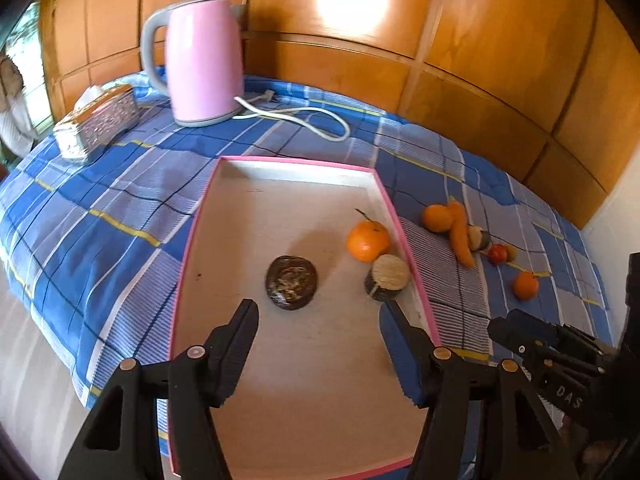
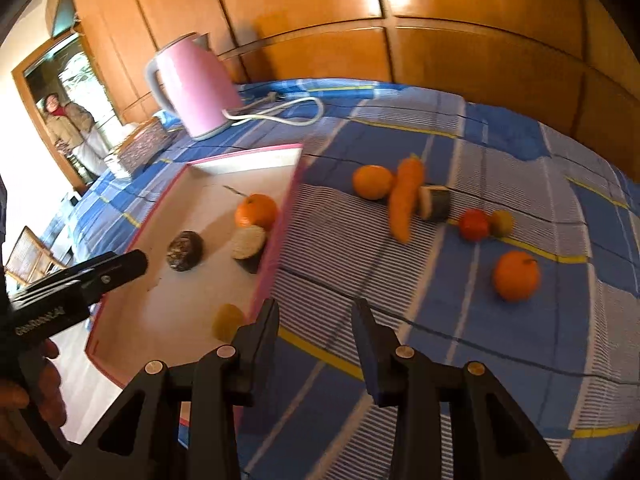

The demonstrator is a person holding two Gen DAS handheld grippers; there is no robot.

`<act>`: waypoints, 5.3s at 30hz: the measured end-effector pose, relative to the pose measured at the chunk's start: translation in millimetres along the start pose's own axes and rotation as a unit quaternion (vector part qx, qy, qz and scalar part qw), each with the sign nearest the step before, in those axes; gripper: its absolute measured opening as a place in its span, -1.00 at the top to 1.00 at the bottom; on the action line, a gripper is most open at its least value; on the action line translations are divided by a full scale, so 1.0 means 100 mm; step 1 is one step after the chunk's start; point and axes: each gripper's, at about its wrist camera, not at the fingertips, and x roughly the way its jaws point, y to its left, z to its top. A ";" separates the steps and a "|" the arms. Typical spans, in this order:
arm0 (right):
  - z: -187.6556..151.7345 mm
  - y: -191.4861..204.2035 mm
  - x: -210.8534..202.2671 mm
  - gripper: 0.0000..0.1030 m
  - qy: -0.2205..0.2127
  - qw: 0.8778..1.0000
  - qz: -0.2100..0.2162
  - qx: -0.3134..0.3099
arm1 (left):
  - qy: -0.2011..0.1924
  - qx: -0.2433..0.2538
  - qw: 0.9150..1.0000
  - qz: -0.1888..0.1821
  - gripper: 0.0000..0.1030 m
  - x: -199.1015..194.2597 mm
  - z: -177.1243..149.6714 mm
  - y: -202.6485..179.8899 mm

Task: Organize fruits
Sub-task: 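Reach the left gripper to another mandarin orange and grasp it, then place the mandarin in the tray with left gripper while right grasps a yellow fruit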

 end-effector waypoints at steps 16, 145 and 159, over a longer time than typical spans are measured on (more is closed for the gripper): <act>-0.13 -0.53 -0.14 0.27 -0.012 0.997 -0.047 0.057 | 0.026 0.072 0.995 -0.057 0.02 0.23 0.30 -0.62; 0.69 -1.45 0.47 0.65 -0.012 0.991 -0.087 0.099 | 0.029 0.024 0.996 -0.078 0.27 0.35 0.19 -0.50; 0.73 -1.36 0.44 0.66 -0.004 0.990 -0.108 0.091 | 0.021 -0.037 0.999 0.014 -0.17 0.24 -0.02 0.18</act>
